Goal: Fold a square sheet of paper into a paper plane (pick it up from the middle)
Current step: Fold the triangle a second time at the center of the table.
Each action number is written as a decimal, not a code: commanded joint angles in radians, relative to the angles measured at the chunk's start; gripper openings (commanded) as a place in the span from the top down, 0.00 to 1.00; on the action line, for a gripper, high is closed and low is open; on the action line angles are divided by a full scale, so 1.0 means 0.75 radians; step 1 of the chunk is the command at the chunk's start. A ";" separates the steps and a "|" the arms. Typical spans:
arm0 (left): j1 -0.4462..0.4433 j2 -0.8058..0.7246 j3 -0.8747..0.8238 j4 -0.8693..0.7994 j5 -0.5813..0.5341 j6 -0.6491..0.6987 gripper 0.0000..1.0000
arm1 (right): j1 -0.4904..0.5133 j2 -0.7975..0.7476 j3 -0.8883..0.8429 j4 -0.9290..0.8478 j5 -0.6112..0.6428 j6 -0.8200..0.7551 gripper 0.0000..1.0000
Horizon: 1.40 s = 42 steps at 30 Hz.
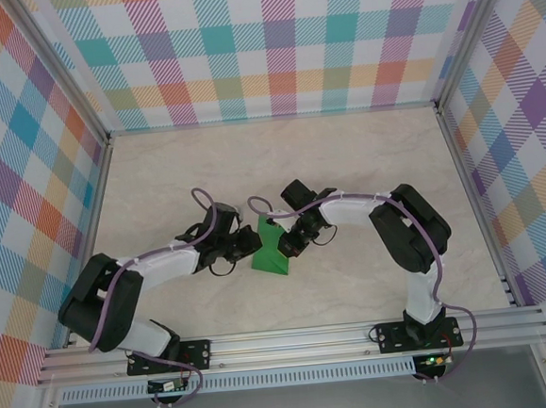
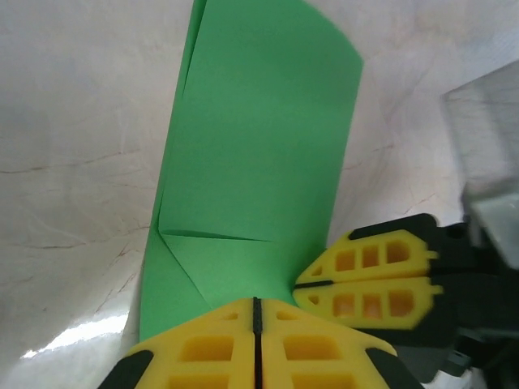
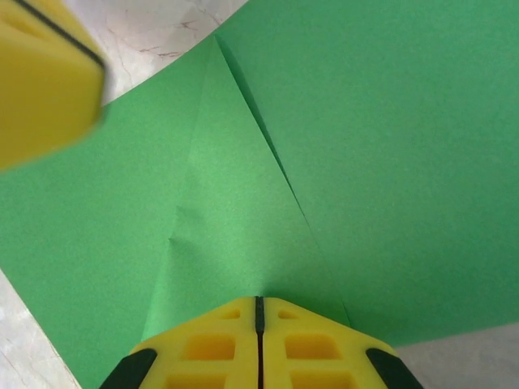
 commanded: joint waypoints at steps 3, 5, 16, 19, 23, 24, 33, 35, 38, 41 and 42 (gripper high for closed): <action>0.003 0.138 0.089 0.068 0.078 0.001 0.94 | -0.011 -0.004 0.007 -0.033 -0.016 -0.077 0.93; -0.001 0.166 0.102 0.077 0.064 0.004 0.95 | -0.010 -0.007 0.007 -0.026 -0.020 -0.064 0.93; -0.027 0.290 0.106 0.044 -0.004 0.013 0.98 | -0.022 -0.082 0.012 0.001 -0.074 0.031 0.92; -0.036 0.281 0.085 0.021 -0.031 0.025 0.98 | -0.030 -0.146 0.036 -0.012 -0.092 0.150 0.89; -0.036 0.222 0.032 0.013 -0.063 0.029 0.98 | -0.029 -0.229 0.032 -0.027 -0.148 0.365 0.83; -0.036 0.208 0.021 0.014 -0.065 0.029 0.98 | -0.029 -0.245 0.019 -0.025 -0.162 0.423 0.82; -0.035 0.173 -0.005 0.028 -0.074 0.017 0.98 | 0.112 -0.349 -0.145 0.007 -0.041 0.769 0.87; -0.036 0.181 -0.008 0.034 -0.074 0.016 0.98 | 0.139 -0.328 -0.149 0.005 -0.011 0.801 0.88; -0.036 0.181 -0.015 0.038 -0.078 0.013 0.98 | 0.174 -0.263 -0.124 0.009 0.006 0.838 0.90; -0.036 0.174 -0.021 0.034 -0.080 0.016 0.98 | 0.204 -0.201 -0.079 -0.001 0.039 0.863 0.91; -0.036 0.170 -0.024 0.032 -0.082 0.017 0.98 | 0.206 -0.184 -0.067 -0.002 0.048 0.875 0.91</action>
